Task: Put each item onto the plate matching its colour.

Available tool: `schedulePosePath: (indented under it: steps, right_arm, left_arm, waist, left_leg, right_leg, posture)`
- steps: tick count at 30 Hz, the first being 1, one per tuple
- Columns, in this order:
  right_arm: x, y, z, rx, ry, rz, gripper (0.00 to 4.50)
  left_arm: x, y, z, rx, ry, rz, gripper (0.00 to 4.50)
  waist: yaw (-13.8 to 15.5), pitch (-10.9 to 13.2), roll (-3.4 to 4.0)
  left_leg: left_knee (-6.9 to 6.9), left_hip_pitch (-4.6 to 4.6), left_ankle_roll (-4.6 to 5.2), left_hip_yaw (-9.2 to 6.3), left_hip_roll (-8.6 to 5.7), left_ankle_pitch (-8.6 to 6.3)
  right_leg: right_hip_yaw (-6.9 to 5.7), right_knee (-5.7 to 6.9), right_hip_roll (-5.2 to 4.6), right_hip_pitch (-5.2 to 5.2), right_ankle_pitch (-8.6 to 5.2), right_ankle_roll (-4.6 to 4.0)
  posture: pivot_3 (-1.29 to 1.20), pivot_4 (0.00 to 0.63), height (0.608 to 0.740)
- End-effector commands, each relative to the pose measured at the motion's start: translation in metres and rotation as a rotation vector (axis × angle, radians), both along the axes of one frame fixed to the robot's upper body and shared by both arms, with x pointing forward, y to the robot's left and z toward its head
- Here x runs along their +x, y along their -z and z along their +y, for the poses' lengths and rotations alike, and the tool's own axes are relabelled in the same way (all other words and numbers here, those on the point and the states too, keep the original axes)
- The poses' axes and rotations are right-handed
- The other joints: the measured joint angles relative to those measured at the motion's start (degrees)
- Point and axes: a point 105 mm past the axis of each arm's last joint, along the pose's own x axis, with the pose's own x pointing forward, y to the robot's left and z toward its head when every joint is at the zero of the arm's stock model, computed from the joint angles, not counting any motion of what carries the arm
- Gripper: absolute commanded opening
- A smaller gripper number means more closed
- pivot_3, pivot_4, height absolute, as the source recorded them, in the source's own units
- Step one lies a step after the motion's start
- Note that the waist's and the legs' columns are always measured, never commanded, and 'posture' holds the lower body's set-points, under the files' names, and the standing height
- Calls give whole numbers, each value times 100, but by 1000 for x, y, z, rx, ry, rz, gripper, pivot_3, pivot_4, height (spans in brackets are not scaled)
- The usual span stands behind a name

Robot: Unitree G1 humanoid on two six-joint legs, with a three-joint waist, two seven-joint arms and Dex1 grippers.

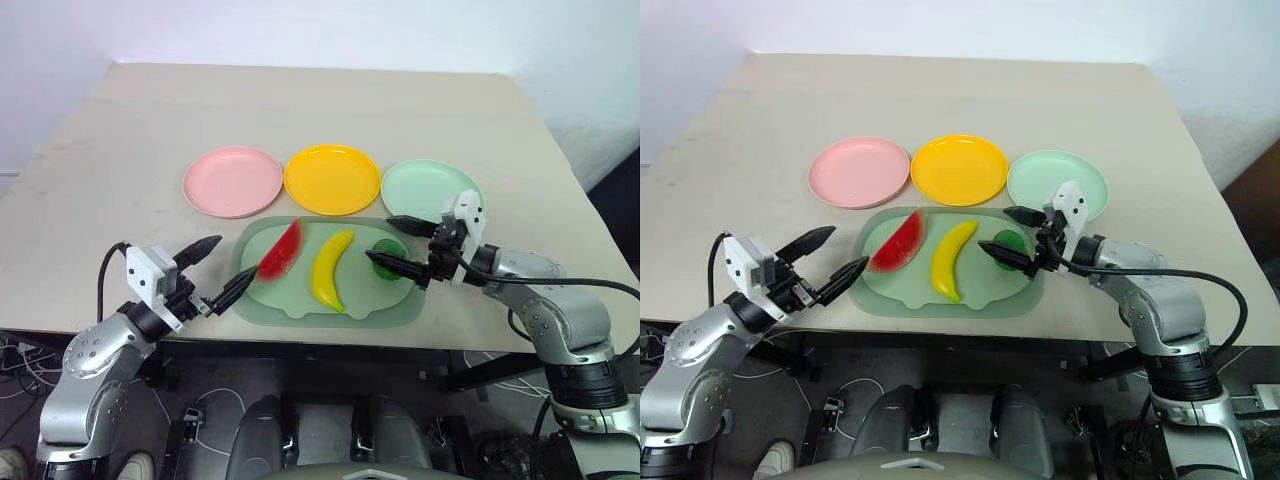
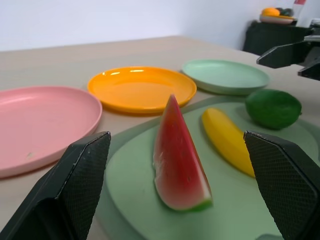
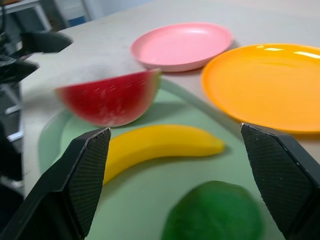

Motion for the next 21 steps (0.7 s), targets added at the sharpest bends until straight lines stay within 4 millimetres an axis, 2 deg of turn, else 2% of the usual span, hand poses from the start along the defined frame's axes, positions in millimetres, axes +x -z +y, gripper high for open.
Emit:
schedulePosePath:
  steps: [1,6,11,21]
  right_arm:
    - [7,-7,-4,-9,97,-72,4431]
    - [11,-3,-11,45,216,-22,4431]
    - [9,20,-16,19,268,84,4431]
    - [4,37,-8,3,276,220,4431]
  left_arm:
    - [1,-7,-4,-5,59,-21,4500]
    - [6,-14,-11,-21,105,-30,4500]
    - [14,-12,-17,-25,134,-39,4500]
    - [6,-8,-29,17,227,-23,4500]
  waist:
    - [-4,0,0]
    - [5,0,1]
    - [-2,0,0]
    - [-9,1,2]
  left_leg:
    - [0,0,0,0,0,0]
    - [0,-2,-14,1,0,8]
    - [1,-2,-9,0,-4,5]
    - [-1,-2,-1,1,-1,1]
  right_leg:
    - [0,0,0,0,0,0]
    - [0,0,1,0,0,0]
    - [0,0,-1,2,0,1]
    - [1,0,2,0,0,1]
  posture:
    - [0,150,695]
    - [0,150,695]
    - [0,150,695]
    - [0,150,695]
